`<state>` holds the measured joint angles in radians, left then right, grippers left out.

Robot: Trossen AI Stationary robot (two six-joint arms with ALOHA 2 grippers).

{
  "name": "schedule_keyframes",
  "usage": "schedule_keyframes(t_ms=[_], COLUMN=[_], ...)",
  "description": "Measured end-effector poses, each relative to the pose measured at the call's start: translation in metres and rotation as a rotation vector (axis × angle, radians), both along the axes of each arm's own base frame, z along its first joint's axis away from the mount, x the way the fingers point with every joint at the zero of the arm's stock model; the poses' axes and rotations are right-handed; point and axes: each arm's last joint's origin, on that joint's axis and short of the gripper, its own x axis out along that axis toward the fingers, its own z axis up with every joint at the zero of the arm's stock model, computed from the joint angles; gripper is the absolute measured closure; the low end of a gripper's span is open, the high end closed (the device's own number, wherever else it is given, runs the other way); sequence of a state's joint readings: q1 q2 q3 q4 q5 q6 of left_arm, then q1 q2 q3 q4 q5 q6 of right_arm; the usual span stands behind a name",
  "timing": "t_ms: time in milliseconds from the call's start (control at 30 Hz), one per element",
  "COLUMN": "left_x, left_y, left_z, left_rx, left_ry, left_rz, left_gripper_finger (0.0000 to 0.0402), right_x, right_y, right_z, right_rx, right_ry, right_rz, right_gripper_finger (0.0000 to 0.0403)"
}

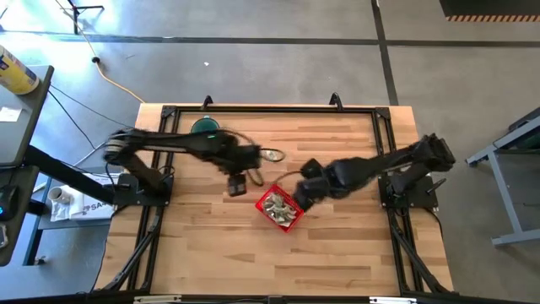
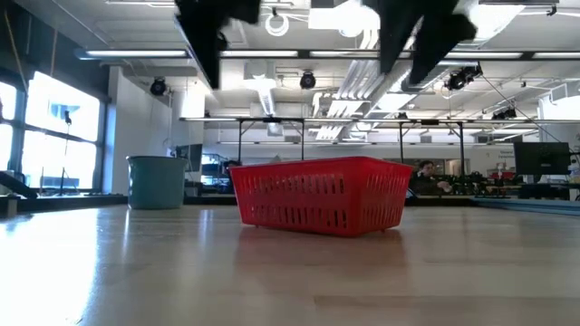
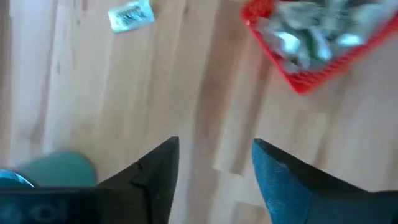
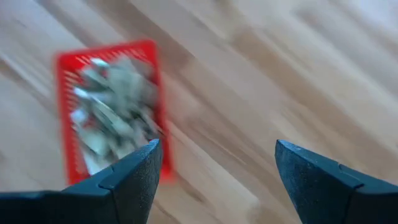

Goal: Pick and place Stevia / Truvia into bins
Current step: Put the light green stevia packet into the bin

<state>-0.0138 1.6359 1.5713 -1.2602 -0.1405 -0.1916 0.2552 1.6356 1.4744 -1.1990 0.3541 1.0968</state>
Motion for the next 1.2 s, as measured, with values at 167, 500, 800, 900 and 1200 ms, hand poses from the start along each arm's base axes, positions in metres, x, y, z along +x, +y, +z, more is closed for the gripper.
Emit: schedule_keyframes(t_ms=[167, 500, 800, 900, 1200], left_x=[-0.058, -0.13, -0.129, -0.129, -0.129], left_y=[-0.023, -0.022, -0.021, -0.02, -0.019], left_z=[0.022, 0.01, 0.002, 0.002, 0.002], left_rx=[-0.015, 0.021, 0.061, 0.085, 0.105], left_ry=[-0.173, -0.336, -0.366, -0.366, -0.369], left_rz=[0.133, 0.404, 0.412, 0.411, 0.41], left_gripper_finger=[0.019, 0.0177, 0.0174, 0.0174, 0.0174], right_x=[0.036, 0.07, 0.098, 0.108, 0.122], right_y=[-0.046, -0.135, -0.171, -0.176, -0.176], right_z=[-0.048, -0.106, -0.152, -0.163, -0.178], right_rx=[0.083, -0.041, 0.009, 0.081, 0.009], right_ry=[-0.266, -0.36, -0.221, -0.213, -0.04], right_rz=[0.031, -0.003, -0.067, -0.023, 0.016], right_gripper_finger=[0.0101, 0.0101, 0.0101, 0.0101, 0.019])
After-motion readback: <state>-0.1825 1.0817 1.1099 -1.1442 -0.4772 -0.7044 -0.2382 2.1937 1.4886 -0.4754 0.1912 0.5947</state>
